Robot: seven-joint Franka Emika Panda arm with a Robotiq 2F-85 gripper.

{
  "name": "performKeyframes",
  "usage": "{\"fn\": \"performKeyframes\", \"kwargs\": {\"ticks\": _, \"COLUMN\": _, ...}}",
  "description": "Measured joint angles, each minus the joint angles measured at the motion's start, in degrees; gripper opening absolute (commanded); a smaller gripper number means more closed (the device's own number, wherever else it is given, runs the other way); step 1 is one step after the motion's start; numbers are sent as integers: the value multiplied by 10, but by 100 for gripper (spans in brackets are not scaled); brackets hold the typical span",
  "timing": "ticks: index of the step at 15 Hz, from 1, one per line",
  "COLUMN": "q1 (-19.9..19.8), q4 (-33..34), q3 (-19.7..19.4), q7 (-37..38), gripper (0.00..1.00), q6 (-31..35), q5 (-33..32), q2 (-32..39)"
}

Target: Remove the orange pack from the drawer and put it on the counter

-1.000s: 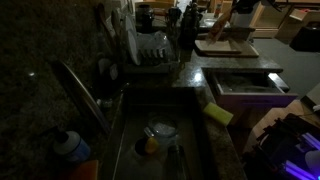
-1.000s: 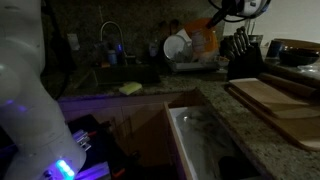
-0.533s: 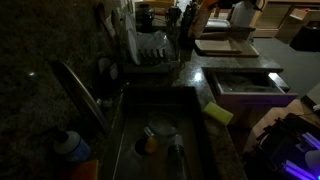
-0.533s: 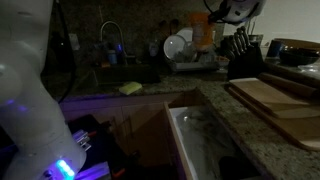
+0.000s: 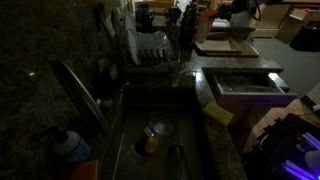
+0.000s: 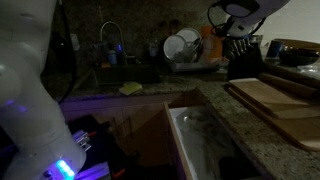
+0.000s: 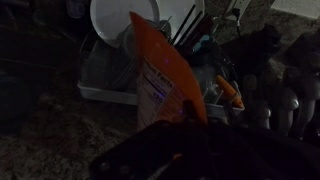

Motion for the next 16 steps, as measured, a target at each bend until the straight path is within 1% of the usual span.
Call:
{"fn": "performKeyframes", "kwargs": {"ticks": 6, "q1": -3, "q4": -1, "q3": -2, "q7": 19, "gripper": 0, "q6": 41, "q5": -10, "q2": 24}}
{"fn": "performKeyframes", "kwargs": {"ticks": 10, "q1": -1, "q4": -1, "q3": 2, "q7": 47, "gripper": 0, "q6": 42, "q5": -10, "q2": 44}}
{"fn": "performKeyframes", "kwargs": {"ticks": 11, "q1": 1, "q4": -1, "q3": 2, "q7": 49, "gripper": 2, "q6": 42, "q5": -11, "q2": 48}}
{"fn": "performKeyframes", "kwargs": {"ticks": 16, "q1": 5, "q4": -1, "q3": 6, "q7": 54, "gripper": 0, "q6": 42, "q5": -11, "q2": 57}}
